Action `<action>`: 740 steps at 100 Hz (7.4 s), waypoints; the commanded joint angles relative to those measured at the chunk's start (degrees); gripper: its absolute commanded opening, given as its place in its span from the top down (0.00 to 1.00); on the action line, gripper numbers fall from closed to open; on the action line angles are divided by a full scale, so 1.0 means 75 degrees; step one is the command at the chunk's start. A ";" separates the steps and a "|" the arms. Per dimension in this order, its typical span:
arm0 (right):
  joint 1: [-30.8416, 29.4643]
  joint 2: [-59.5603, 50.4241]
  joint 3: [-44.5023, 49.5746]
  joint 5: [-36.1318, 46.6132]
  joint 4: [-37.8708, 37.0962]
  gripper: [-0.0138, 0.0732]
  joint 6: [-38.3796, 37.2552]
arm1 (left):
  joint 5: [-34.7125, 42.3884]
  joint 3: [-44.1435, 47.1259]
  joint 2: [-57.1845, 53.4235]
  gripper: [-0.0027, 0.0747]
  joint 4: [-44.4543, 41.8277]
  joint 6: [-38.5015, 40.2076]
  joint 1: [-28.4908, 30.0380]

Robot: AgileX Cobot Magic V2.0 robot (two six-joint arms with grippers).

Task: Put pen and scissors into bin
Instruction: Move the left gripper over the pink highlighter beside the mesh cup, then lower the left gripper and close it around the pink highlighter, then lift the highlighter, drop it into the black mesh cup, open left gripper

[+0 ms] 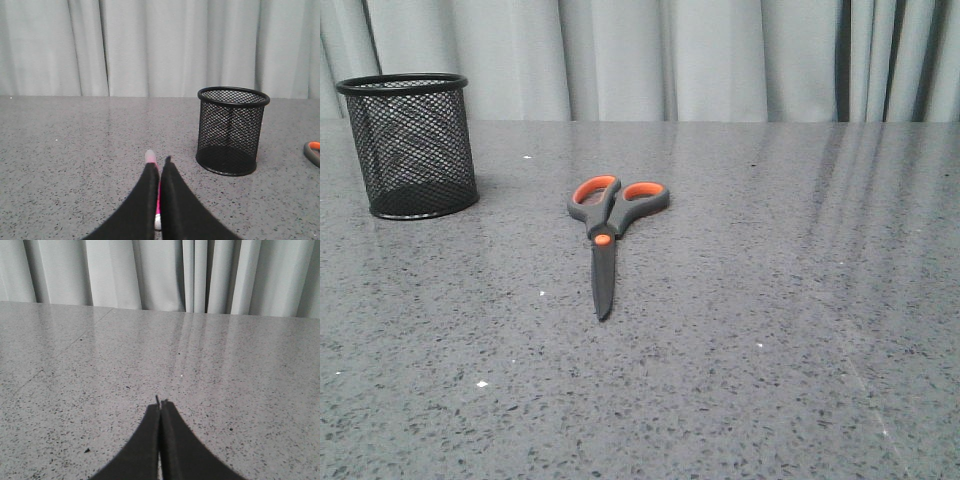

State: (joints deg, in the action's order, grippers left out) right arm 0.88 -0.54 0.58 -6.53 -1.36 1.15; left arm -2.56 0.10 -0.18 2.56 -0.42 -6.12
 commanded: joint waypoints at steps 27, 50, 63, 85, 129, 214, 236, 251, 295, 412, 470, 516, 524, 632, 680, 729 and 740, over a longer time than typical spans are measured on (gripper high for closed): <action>-0.0045 -0.0147 0.0135 0.0556 -0.0088 0.91 0.0071 | 0.0573 0.0171 -0.0195 0.99 0.0066 0.0056 0.0027; -0.0045 -0.0147 0.0135 0.0556 -0.0088 0.91 0.0071 | 0.0573 0.0171 -0.0195 0.99 0.0066 0.0056 0.0027; -0.0045 -0.0147 0.0135 0.0556 -0.0088 0.91 0.0071 | 0.0573 0.0171 -0.0195 0.99 0.0066 0.0056 0.0027; -0.0045 -0.0147 0.0135 0.0556 -0.0088 0.91 0.0071 | 0.0573 0.0171 -0.0195 0.99 0.0066 0.0056 0.0027; -0.0045 -0.0147 0.0135 0.0721 -0.0088 0.91 0.0071 | 0.0573 0.0171 -0.0195 0.99 0.0066 0.0056 0.0027; -0.0045 0.0486 -0.1528 -0.0399 0.3629 0.91 0.0078 | -0.0642 -0.1424 0.0335 0.99 0.4339 0.0056 0.0027; -0.0045 0.2566 -0.3255 -0.2058 0.2927 0.91 0.0078 | -0.2888 -0.3476 0.2219 0.99 0.2263 0.0056 0.0027; -0.0045 0.4089 -0.4255 -0.2950 0.2806 0.91 0.0078 | -0.4513 -0.4941 0.3655 0.99 0.0970 0.0056 0.0027; -0.0031 0.5010 -0.4700 -0.3105 0.2806 0.84 0.0090 | -0.5359 -0.5833 0.5052 0.99 0.0712 0.0056 0.0027; 0.0230 0.5925 -0.5980 -0.3986 0.2930 0.42 0.0879 | -0.4761 -0.7402 1.0035 0.49 0.0311 -0.0345 0.0027; 0.0230 0.5925 -0.5980 -0.4015 0.2930 0.42 0.0879 | -0.4844 -0.8082 1.1298 0.49 -0.0342 -0.0345 0.0042; 0.0230 0.5925 -0.5980 -0.4015 0.2930 0.42 0.0879 | -0.4889 -0.8082 1.1328 0.49 -0.0062 -0.0742 0.0388; 0.0230 0.5925 -0.5980 -0.4015 0.2930 0.42 0.0879 | -0.4906 -0.8082 1.1328 0.49 0.0268 -0.1001 0.0388; 0.0230 0.5925 -0.5980 -0.4051 0.2930 0.42 0.0879 | -0.4437 -0.8082 0.9883 0.99 0.0269 -0.1183 0.0388; 0.0230 0.5925 -0.5980 -0.4068 0.2930 0.42 0.0879 | -0.2110 -0.8082 0.8727 0.99 0.4581 -0.4044 0.0353; 0.0230 0.5925 -0.5980 -0.4054 0.2930 0.42 0.0879 | -0.0025 -0.8082 0.9428 0.99 0.6705 -0.6920 -0.1299; 0.0230 0.5925 -0.5980 -0.4068 0.2930 0.42 0.0879 | 0.0253 -0.8082 0.9761 0.99 0.6691 -0.6920 -0.1598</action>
State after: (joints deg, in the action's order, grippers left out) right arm 2.45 43.88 -42.17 -40.09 19.95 7.36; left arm -5.31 -58.99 72.89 51.82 -52.01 -16.35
